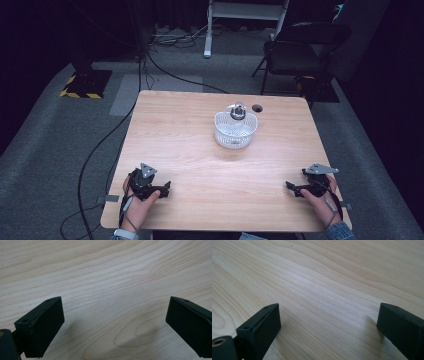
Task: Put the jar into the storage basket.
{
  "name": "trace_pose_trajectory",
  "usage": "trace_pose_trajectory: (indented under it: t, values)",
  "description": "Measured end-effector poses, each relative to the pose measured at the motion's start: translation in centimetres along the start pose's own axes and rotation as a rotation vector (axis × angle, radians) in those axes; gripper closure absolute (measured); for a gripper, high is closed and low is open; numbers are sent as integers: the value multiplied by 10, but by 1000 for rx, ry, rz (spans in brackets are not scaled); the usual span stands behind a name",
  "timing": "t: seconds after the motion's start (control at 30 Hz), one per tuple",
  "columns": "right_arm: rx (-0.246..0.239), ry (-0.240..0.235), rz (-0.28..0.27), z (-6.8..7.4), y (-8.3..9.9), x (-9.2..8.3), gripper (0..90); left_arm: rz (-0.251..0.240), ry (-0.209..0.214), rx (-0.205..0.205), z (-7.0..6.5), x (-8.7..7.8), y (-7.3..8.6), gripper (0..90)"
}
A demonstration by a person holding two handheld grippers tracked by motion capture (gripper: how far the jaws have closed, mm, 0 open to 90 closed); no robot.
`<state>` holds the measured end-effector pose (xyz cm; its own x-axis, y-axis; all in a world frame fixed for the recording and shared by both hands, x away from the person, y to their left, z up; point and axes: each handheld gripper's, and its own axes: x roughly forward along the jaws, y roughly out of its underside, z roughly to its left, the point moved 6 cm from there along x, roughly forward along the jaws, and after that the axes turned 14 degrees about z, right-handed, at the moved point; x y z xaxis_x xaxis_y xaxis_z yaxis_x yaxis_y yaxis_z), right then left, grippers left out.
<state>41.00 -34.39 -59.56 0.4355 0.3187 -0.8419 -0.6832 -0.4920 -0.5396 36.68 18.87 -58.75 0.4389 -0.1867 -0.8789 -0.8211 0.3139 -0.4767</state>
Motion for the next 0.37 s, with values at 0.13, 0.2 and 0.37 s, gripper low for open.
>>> trace_pose_trajectory:
  t: [0.13,0.2,0.37]
  values:
    - [0,0,0,0,0,0,51,1,-7,9,2,5,5,0]
    - [0,0,0,0,0,0,51,-11,-2,18,2,6,5,0]
    - [0,0,0,0,0,0,51,-10,-1,20,2,6,6,0]
